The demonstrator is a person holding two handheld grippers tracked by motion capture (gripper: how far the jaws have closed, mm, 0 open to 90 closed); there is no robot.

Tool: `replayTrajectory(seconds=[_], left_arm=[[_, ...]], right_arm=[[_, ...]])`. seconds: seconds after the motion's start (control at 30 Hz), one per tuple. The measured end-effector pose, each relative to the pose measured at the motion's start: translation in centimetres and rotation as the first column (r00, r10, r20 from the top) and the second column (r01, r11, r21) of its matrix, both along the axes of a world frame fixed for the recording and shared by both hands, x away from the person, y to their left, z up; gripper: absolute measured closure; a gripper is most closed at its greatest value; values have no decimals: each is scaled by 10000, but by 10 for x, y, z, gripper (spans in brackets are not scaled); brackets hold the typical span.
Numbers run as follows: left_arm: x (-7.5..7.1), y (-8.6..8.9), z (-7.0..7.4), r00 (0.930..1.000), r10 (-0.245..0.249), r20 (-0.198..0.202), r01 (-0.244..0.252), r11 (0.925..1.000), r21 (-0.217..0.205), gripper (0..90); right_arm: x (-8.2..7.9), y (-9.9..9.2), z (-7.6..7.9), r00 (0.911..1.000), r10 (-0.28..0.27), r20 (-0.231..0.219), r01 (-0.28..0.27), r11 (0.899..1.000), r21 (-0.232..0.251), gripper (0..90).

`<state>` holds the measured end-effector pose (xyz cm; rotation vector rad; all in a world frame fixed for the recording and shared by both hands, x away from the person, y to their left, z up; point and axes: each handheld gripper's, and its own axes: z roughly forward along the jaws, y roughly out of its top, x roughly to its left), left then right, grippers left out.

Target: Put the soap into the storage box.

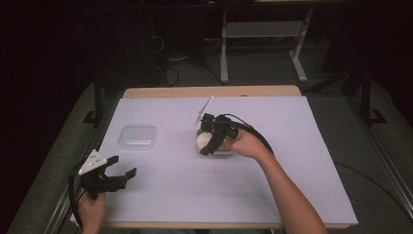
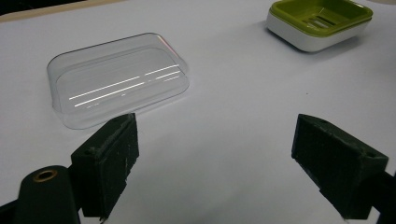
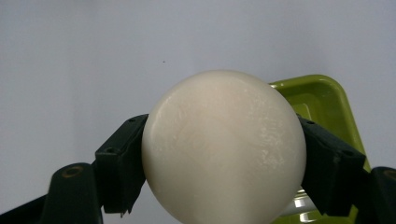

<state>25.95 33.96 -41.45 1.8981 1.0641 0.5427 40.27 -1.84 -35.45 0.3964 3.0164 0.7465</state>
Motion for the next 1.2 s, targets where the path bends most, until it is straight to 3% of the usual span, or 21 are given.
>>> replayTrajectory(seconds=[0.47,0.87,1.2], left_arm=[[0,0,0,10000,-9,8,9,10000,-7,145],[0,0,0,10000,-58,-14,58,10000,42,145],[0,0,0,10000,-44,-27,44,10000,8,145]], right_arm=[[22,-12,-8,9971,-752,-151,753,9972,33,239],[39,-24,-20,9891,-1451,-258,1448,9894,-130,239],[47,-25,-28,9855,-1675,-263,1668,9856,-277,238]])
